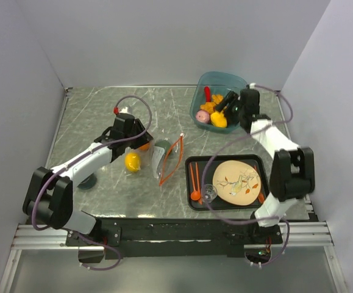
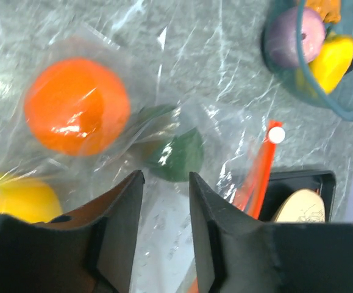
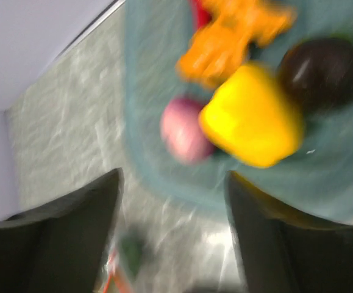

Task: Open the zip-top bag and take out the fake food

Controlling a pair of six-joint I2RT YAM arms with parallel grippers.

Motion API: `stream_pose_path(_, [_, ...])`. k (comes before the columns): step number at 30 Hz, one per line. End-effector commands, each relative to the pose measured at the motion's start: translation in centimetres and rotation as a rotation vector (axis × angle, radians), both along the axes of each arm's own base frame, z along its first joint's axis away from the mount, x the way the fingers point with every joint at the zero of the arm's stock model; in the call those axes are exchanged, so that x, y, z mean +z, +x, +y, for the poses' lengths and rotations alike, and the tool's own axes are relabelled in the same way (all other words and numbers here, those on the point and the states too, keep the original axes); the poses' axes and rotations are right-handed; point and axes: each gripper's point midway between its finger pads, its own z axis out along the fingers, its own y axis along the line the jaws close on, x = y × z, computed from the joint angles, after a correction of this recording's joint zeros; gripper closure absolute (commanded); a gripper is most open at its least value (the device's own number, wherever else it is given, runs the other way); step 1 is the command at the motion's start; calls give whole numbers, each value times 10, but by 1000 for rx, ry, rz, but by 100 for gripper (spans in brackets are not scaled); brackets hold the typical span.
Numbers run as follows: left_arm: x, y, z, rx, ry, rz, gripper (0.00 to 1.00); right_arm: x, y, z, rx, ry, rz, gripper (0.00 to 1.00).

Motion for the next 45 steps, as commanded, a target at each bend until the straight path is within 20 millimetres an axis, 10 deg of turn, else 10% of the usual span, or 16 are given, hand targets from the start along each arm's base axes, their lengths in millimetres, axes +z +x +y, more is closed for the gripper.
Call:
stream_pose_path(1, [19,21,-12,-15,-17,-53,63,13,-59,63,162,146,-56,56])
stream_pose_path(7, [-1,48,-29,-17,-13,-24,75,-9,-141,141,335,244,-26,69])
stream_pose_path(19, [-55,68,-37,-7,36,56,82,-54,-154,222,478,322,129,75])
stream_pose_path(23, [-68,61,-37,-9,34,77,82,-65,-153,231,482,326,166,72])
stream_pose_path(30, [-78,50,-35,-8,33,95,83,-73,-137,226,407,232,141,33])
stream_pose_path(45, [-93,32,-36,-21,17,111,91,-104,-132,249,422,89,178,28])
